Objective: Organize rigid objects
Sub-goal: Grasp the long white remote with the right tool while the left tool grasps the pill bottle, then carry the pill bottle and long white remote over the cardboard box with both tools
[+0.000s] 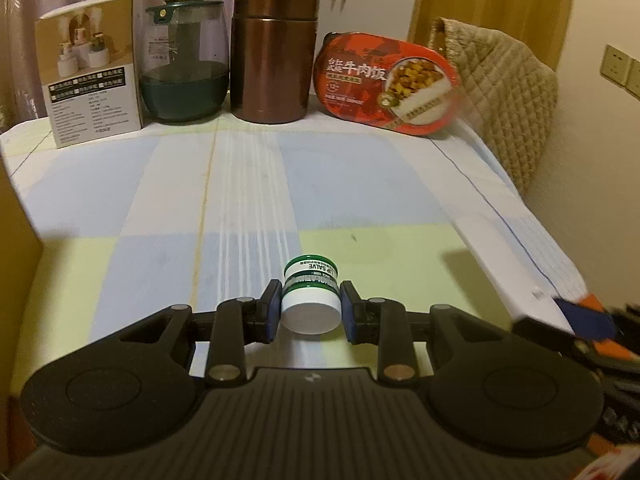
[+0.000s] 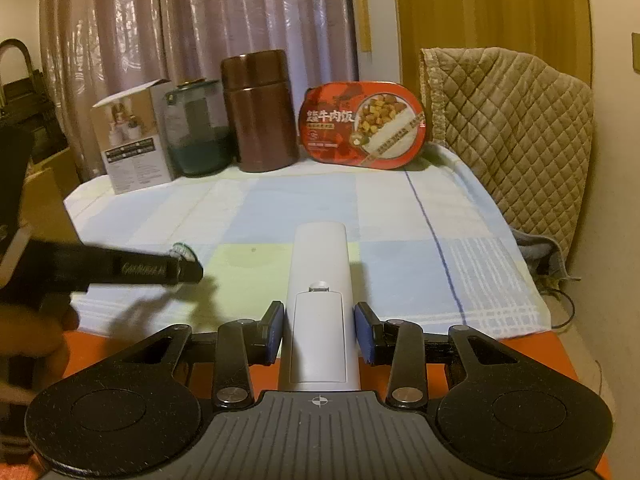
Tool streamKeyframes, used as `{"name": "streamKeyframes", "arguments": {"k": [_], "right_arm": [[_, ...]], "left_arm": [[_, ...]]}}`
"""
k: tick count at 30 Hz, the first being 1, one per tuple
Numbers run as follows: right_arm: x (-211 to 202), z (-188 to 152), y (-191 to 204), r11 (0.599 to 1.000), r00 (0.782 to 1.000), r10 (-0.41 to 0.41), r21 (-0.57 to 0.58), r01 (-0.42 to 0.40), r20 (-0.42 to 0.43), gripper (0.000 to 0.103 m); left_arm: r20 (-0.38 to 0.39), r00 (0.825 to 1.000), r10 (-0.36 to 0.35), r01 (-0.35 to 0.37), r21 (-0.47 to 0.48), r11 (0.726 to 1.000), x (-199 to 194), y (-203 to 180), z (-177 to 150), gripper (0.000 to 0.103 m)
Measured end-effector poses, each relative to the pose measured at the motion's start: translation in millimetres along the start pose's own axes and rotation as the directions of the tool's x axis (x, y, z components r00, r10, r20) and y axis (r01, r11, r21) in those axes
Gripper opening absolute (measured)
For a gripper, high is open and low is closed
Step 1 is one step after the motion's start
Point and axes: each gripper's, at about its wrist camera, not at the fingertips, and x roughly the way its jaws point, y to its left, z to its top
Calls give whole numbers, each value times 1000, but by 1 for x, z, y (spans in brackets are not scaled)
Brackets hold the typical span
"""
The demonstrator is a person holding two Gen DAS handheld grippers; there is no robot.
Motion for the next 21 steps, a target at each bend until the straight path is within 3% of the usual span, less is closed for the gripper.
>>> {"name": "streamKeyframes", "arguments": {"k": [10, 21], "right_arm": [[-60, 21, 27, 1000, 1000, 25, -5, -25, 5, 34], [-156, 60, 78, 997, 997, 68, -32, -67, 31, 35]], "left_arm": [[26, 999, -24, 24, -21, 999, -103, -6, -8, 26], [80, 996, -35, 35, 1, 999, -227, 7, -11, 26]]}}
